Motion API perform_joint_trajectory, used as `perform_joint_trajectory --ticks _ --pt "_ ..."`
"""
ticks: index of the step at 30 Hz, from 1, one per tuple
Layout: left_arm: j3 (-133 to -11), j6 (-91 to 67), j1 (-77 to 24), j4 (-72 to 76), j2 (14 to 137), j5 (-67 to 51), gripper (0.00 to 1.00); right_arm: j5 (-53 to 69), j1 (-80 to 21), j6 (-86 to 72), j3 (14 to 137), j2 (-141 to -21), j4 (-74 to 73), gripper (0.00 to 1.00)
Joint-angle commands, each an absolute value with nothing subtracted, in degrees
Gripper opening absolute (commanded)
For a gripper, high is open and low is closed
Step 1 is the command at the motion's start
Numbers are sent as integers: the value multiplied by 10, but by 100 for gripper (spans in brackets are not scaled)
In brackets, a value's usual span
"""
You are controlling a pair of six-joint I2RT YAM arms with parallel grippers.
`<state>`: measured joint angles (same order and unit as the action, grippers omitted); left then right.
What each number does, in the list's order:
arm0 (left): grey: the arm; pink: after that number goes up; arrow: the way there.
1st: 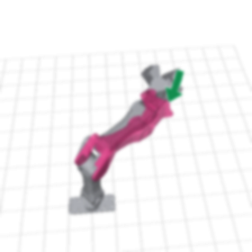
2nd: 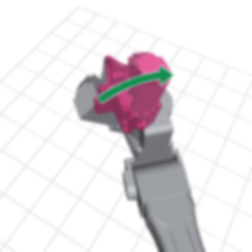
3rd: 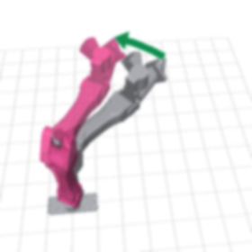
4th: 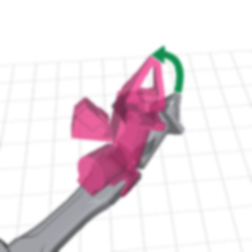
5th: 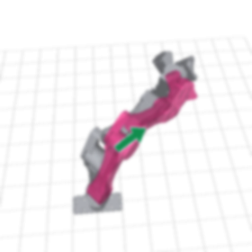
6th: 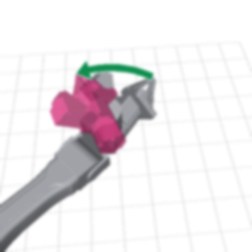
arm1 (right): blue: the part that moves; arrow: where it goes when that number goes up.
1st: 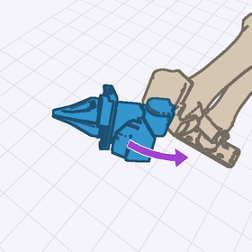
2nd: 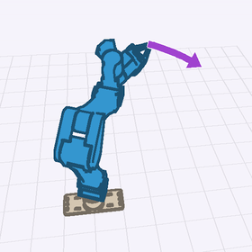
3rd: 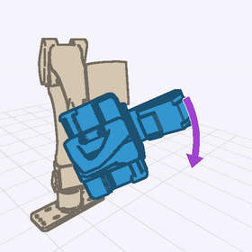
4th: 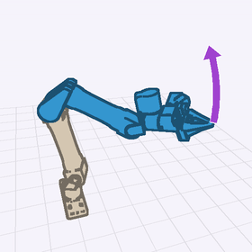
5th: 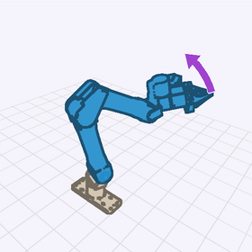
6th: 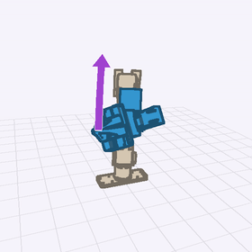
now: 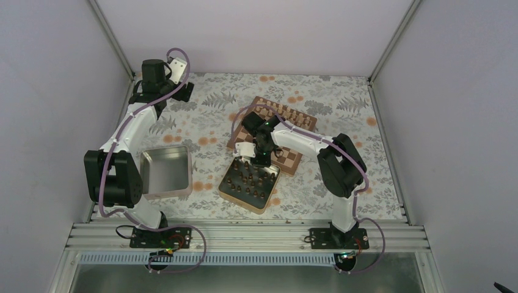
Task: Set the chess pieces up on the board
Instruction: Pick up the chess piece from the storage box.
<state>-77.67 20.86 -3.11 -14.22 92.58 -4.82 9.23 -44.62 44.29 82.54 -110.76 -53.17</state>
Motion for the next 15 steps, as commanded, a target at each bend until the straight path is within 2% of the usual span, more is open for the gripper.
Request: perform_joint_trajectory --ticks 1,15 --pt "-774 215 -33 -136 927 -57 100 106 -451 438 835 -1098 -546 15" --pt "-771 218 -32 -136 912 -53 100 148 -429 444 944 -1044 -625 14"
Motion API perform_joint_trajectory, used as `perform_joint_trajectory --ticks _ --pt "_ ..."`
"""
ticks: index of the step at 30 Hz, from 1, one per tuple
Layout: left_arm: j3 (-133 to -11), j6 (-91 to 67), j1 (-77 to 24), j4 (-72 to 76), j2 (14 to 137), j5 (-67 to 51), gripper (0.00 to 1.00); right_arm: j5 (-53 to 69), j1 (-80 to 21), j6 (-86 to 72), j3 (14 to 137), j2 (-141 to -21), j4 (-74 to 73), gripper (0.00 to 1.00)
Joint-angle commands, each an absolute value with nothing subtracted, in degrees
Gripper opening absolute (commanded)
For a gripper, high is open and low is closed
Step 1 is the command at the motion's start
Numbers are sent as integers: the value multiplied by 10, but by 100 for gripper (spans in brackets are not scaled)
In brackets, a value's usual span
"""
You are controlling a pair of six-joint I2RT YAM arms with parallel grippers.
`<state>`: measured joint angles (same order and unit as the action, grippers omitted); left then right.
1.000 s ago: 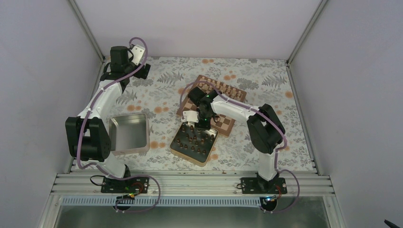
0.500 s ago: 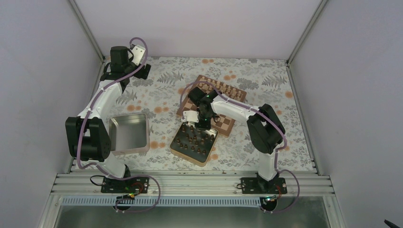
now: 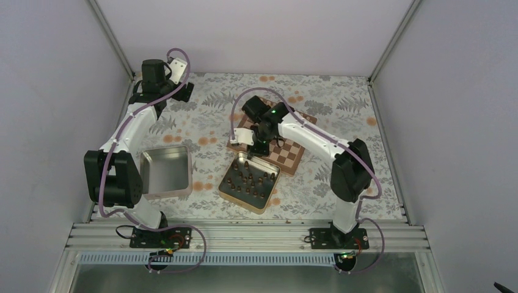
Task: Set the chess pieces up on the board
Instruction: Pick up the chess piece from the storage box, then place the chess piece on the chessboard.
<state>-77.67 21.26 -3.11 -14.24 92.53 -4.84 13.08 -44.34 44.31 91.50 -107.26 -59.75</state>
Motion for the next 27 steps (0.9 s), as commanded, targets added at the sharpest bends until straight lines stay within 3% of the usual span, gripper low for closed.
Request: perform_joint_trajectory --ticks 1,9,27 --pt "-771 218 -32 -136 912 -53 100 141 -423 444 947 -1045 -624 14" --pt "-769 219 -32 -132 911 -45 100 127 -363 462 974 -1075 -615 13" --pt "-762 225 -29 -121 912 -31 100 131 -327 495 1103 -1186 -658 13"
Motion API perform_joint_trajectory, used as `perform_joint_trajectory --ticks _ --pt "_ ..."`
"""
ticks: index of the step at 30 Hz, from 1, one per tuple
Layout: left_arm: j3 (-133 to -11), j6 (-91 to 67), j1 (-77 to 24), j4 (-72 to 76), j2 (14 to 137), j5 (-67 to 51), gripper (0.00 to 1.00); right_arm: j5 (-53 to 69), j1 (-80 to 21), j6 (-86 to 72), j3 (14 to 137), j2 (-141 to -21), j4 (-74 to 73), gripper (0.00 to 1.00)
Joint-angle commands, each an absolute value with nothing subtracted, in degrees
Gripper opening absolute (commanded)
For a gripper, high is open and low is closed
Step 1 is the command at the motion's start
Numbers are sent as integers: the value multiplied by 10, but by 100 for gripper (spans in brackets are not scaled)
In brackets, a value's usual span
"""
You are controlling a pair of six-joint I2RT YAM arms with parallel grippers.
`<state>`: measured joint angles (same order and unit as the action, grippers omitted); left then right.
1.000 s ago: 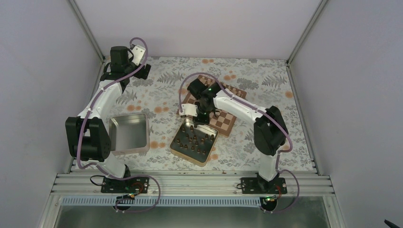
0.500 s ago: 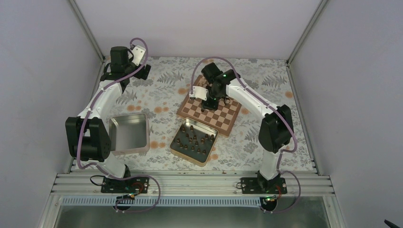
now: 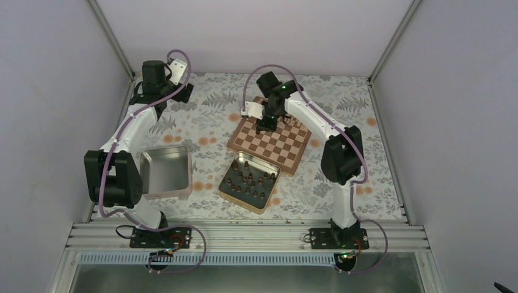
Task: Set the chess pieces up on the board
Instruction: Place the chess piece on the chessboard.
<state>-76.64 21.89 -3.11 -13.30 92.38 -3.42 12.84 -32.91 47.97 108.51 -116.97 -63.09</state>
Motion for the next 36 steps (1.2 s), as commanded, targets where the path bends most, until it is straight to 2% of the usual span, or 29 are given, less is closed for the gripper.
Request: perform_joint_trajectory --ticks 1,22,36 --pt "-762 225 -29 -121 912 -30 100 131 -328 496 1103 -1188 -662 13" --pt "-760 228 -29 -122 915 -37 100 119 -351 492 1060 -1223 -672 14" --pt "-764 226 -30 -126 919 -37 100 106 -353 483 1013 -1205 -632 14"
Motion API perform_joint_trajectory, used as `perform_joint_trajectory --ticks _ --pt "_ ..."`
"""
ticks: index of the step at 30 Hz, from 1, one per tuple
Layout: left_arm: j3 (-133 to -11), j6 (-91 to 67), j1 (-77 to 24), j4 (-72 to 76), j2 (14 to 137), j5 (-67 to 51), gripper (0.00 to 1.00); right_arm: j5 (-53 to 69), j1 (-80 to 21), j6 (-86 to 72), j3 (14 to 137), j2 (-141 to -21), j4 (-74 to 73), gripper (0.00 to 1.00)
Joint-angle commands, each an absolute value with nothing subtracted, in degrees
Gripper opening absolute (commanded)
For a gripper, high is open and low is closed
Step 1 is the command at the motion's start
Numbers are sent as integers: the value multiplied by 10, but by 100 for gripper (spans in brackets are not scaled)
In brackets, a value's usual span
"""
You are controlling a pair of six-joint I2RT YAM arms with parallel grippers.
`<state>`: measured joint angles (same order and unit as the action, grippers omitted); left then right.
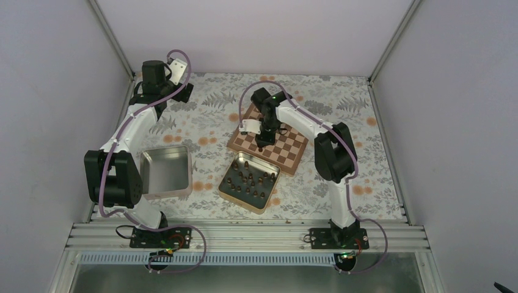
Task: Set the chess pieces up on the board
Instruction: Place the chess piece on the chessboard.
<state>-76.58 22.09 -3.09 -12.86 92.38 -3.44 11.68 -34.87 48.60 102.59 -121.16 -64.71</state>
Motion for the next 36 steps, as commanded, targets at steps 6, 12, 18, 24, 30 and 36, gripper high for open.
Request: perform_joint_trajectory --ticks 6,12,18,24,30,36 --pt "-765 227 -29 -126 918 -37 100 106 -353 483 1012 -1203 -627 15" --pt "-764 228 -29 -126 921 -38 100 108 -353 483 1010 -1200 -634 18" --pt "-763 230 -29 -126 922 -40 100 113 -353 480 1010 -1194 -636 25" --pt "-763 231 -29 -126 922 -38 100 109 -353 474 1016 -1179 -631 35" --pt "-765 232 -30 -127 918 -37 100 84 -354 469 1047 -1151 -641 41" --pt "-763 234 -30 -126 916 -37 100 86 -391 470 1085 -1142 -679 40"
